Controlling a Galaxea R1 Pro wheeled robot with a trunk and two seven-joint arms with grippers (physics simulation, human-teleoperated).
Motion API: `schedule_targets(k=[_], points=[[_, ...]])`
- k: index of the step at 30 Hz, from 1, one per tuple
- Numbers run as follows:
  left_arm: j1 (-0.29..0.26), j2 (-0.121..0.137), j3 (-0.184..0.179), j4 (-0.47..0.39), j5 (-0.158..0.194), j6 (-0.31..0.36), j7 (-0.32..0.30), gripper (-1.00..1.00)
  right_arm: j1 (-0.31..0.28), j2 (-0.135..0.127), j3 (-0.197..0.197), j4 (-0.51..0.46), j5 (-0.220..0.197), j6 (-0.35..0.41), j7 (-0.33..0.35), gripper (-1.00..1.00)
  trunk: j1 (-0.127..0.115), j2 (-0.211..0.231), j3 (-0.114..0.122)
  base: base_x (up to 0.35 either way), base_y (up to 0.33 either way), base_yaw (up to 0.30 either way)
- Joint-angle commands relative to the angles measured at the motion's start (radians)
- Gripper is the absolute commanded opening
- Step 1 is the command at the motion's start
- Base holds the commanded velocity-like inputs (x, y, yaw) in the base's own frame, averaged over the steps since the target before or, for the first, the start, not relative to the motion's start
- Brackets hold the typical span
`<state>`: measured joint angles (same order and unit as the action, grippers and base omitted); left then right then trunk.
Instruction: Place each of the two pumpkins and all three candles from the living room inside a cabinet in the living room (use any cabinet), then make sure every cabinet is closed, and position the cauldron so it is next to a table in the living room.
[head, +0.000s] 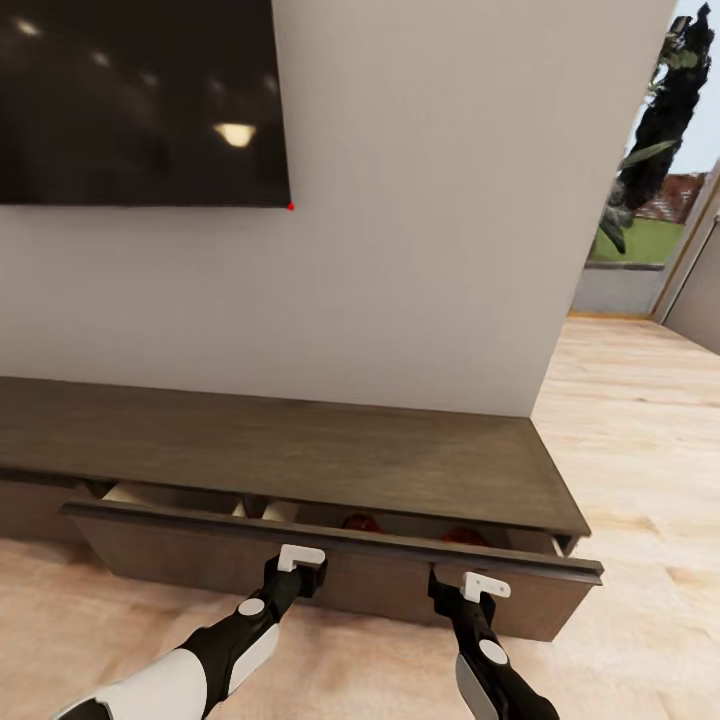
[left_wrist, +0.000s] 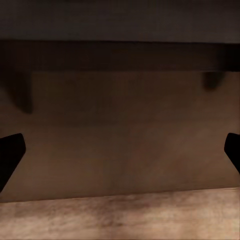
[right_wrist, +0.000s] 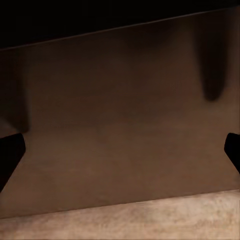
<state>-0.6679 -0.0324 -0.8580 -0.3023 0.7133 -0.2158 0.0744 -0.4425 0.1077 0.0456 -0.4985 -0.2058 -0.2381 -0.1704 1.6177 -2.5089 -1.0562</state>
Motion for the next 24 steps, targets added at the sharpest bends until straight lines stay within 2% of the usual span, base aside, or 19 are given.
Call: schedule_targets(k=[1, 24], points=[[-0.001, 0.000, -0.009, 0.000, 0.005, -0.004, 0.007, 1.00, -0.001, 0.000, 0.005, 0.000, -0.007, -0.004, -0.003, 1.00, 0.000, 0.000, -0.001, 0.161, 0.000, 0.000], [-0.001, 0.000, -0.009, 0.000, 0.005, -0.005, 0.007, 1.00, -0.001, -0.001, 0.006, 0.000, -0.007, -0.004, -0.003, 1.00, 0.000, 0.000, -0.001, 0.123, 0.000, 0.000]])
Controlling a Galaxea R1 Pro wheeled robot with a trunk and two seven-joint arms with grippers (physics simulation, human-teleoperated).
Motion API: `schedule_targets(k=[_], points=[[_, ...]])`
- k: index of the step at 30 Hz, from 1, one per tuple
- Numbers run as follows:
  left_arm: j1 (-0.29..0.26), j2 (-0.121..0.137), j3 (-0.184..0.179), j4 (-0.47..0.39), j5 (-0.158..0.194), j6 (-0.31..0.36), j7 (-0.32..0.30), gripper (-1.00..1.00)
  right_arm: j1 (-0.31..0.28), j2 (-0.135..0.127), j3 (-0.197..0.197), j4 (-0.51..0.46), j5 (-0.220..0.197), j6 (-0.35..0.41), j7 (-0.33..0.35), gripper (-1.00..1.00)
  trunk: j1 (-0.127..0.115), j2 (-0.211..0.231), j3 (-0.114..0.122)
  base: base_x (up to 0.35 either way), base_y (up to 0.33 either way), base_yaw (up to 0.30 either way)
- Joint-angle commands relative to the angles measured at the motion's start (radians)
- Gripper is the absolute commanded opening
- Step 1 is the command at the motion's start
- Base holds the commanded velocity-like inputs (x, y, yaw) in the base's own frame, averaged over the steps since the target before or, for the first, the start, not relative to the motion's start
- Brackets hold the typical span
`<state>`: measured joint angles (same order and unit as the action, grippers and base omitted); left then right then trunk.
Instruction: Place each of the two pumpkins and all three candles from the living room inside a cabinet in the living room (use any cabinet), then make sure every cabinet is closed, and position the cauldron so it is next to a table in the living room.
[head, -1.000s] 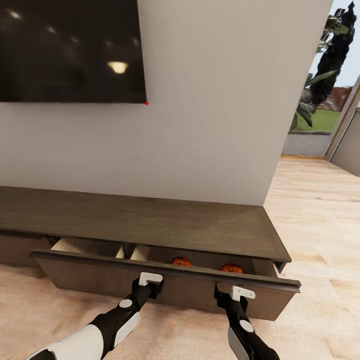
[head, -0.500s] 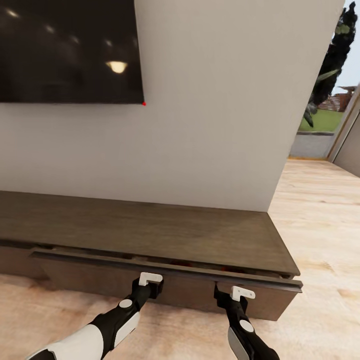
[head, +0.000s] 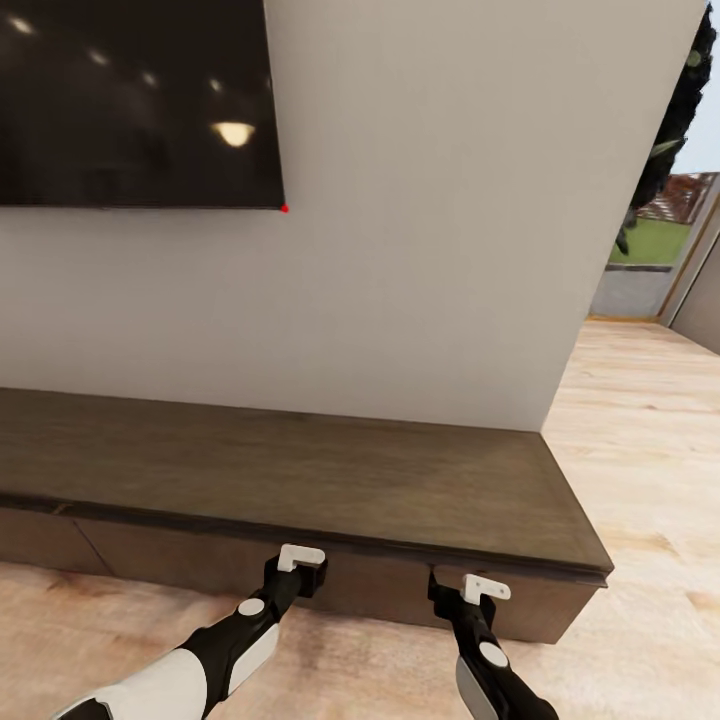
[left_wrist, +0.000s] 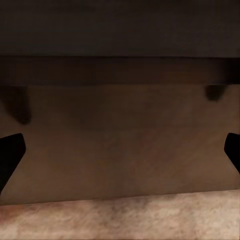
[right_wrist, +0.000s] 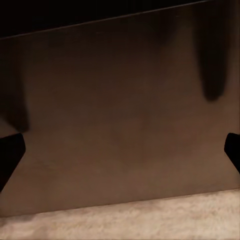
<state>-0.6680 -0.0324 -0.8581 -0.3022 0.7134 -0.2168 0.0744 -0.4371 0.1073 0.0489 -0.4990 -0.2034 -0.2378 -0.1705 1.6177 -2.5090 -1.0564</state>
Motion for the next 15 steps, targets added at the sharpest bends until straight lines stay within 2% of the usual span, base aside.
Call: schedule_targets(k=[1, 7, 15], points=[[-0.001, 0.000, -0.009, 0.000, 0.005, -0.004, 0.007, 1.00, -0.006, -0.001, 0.003, 0.000, -0.010, -0.005, -0.003, 1.00, 0.000, 0.000, -0.001, 0.058, 0.000, 0.000], [-0.001, 0.000, -0.009, 0.000, 0.005, -0.004, 0.007, 1.00, -0.006, -0.001, 0.003, 0.000, -0.010, -0.005, -0.003, 1.00, 0.000, 0.000, -0.001, -0.019, 0.000, 0.000], [-0.001, 0.000, -0.010, 0.000, 0.005, -0.004, 0.007, 1.00, -0.006, -0.001, 0.002, 0.001, -0.010, -0.004, -0.003, 1.00, 0.000, 0.000, -0.001, -0.277, 0.000, 0.000]])
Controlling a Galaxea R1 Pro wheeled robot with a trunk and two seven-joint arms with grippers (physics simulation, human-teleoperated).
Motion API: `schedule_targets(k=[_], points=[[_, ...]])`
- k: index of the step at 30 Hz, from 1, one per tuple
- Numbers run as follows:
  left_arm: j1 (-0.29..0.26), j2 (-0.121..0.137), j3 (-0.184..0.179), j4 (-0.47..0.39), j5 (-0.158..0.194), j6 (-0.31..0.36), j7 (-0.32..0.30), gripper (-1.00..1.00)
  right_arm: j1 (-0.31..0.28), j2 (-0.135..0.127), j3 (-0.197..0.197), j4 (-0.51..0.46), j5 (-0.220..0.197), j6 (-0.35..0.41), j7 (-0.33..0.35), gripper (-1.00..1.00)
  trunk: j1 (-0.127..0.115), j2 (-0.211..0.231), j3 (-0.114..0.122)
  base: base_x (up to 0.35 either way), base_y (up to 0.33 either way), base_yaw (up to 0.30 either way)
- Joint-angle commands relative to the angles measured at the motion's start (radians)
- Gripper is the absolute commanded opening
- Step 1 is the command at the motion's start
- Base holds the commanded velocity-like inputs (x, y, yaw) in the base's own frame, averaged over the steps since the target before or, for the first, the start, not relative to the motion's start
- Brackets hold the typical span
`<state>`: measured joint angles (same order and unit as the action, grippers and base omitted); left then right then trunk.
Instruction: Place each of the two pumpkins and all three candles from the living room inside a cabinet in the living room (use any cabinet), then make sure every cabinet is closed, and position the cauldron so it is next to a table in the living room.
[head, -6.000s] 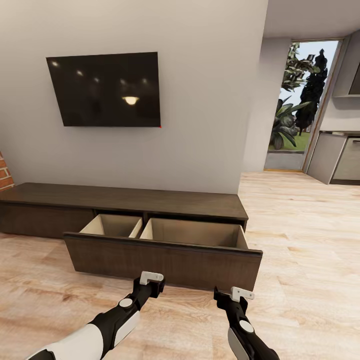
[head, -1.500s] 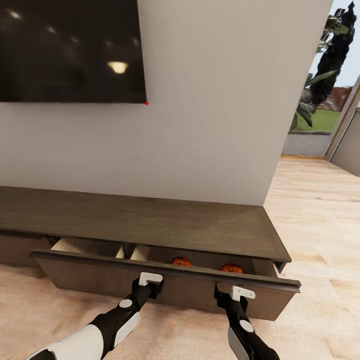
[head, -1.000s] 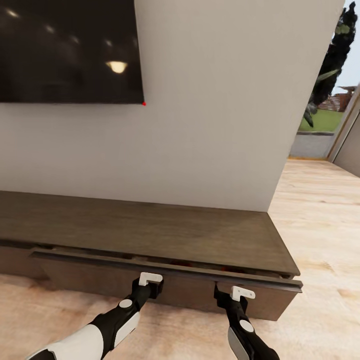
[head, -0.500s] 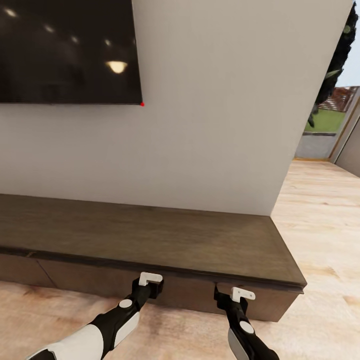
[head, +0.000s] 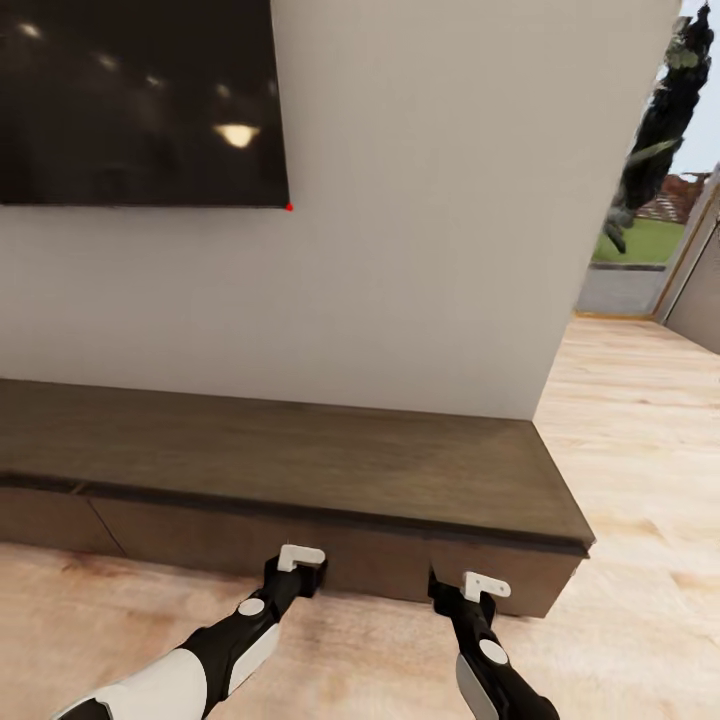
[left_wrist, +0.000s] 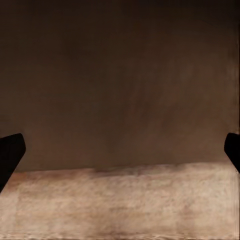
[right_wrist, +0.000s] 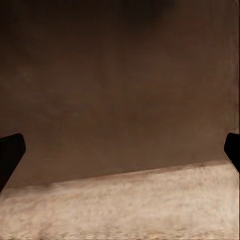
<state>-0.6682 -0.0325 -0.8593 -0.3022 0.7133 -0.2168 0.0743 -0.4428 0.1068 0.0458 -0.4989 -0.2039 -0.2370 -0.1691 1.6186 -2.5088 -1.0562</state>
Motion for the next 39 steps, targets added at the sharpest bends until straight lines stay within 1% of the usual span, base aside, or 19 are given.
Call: schedule_targets(k=[1, 18, 39], points=[[-0.001, 0.000, -0.009, 0.000, 0.005, -0.004, 0.007, 1.00, -0.001, -0.001, 0.005, 0.000, -0.009, -0.004, -0.004, 1.00, -0.001, 0.000, -0.001, -0.331, 0.000, 0.000], [-0.001, 0.000, -0.007, 0.000, 0.005, -0.004, 0.007, 1.00, -0.001, 0.005, 0.012, -0.009, -0.009, 0.003, -0.007, 1.00, -0.001, 0.000, -0.001, -0.339, 0.000, 0.000], [-0.001, 0.002, -0.007, 0.000, 0.005, -0.004, 0.007, 1.00, -0.001, 0.004, 0.016, -0.010, -0.009, 0.005, -0.006, 1.00, -0.001, 0.000, -0.001, -0.340, 0.000, 0.000]])
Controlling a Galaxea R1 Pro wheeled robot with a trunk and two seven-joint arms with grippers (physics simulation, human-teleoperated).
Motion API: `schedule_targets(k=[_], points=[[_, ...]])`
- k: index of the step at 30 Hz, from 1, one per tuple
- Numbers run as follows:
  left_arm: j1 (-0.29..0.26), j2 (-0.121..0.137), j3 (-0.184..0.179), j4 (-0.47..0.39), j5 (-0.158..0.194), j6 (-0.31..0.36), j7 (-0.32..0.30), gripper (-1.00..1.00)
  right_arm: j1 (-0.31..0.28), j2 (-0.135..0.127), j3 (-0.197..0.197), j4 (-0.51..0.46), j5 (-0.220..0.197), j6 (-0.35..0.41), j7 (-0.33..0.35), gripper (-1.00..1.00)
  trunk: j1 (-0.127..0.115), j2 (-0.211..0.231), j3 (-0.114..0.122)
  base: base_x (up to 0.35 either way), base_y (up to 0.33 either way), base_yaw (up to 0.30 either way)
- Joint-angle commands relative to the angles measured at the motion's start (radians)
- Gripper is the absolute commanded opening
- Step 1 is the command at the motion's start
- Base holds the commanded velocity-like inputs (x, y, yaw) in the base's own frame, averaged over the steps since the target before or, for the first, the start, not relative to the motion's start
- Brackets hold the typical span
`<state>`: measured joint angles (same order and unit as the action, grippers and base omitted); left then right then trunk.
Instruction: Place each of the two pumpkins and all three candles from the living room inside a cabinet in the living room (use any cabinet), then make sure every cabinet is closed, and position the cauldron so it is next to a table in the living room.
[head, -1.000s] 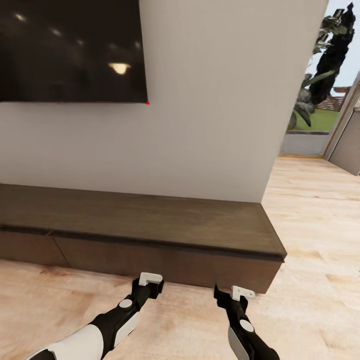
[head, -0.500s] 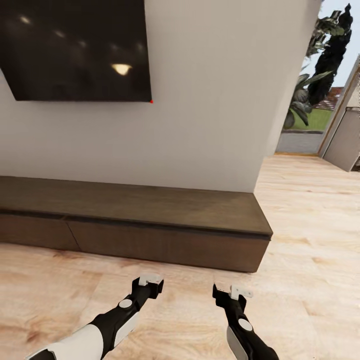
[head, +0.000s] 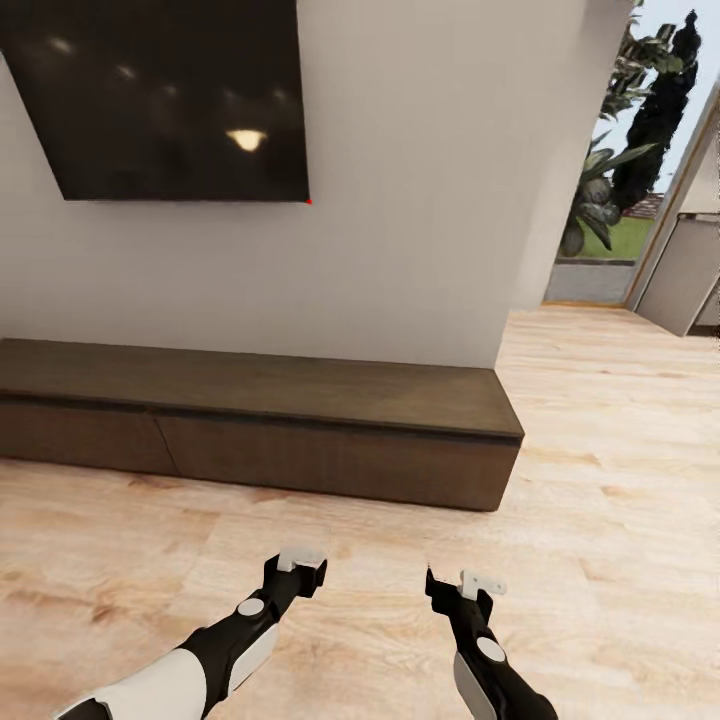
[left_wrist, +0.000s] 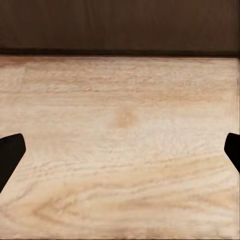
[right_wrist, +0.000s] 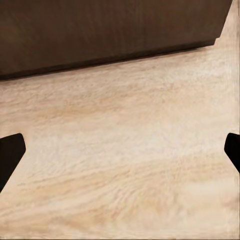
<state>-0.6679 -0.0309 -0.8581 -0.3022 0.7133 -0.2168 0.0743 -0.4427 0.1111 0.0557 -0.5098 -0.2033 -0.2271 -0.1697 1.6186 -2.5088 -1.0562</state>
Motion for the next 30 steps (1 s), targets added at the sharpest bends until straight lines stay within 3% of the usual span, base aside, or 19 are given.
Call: schedule_targets(k=[1, 9, 19, 30], points=[[-0.001, 0.000, -0.009, 0.000, 0.005, -0.004, 0.007, 1.00, -0.001, -0.001, 0.006, 0.001, -0.010, -0.005, -0.005, 1.00, -0.001, 0.000, -0.001, -0.340, 0.000, 0.000], [-0.001, 0.000, -0.009, 0.000, 0.005, -0.004, 0.007, 1.00, -0.001, -0.001, 0.006, 0.002, -0.010, -0.005, -0.005, 1.00, -0.001, 0.000, -0.001, -0.318, 0.000, 0.000], [-0.001, 0.000, -0.008, 0.000, 0.005, -0.006, 0.007, 1.00, -0.001, -0.001, 0.006, 0.002, -0.010, -0.005, -0.004, 1.00, -0.001, 0.000, -0.001, -0.066, 0.000, 0.000], [-0.001, 0.000, -0.006, 0.000, 0.006, -0.003, 0.007, 1.00, -0.001, -0.001, 0.006, 0.003, -0.010, -0.005, -0.004, 1.00, -0.006, 0.002, 0.042, -0.004, 0.000, 0.000]])
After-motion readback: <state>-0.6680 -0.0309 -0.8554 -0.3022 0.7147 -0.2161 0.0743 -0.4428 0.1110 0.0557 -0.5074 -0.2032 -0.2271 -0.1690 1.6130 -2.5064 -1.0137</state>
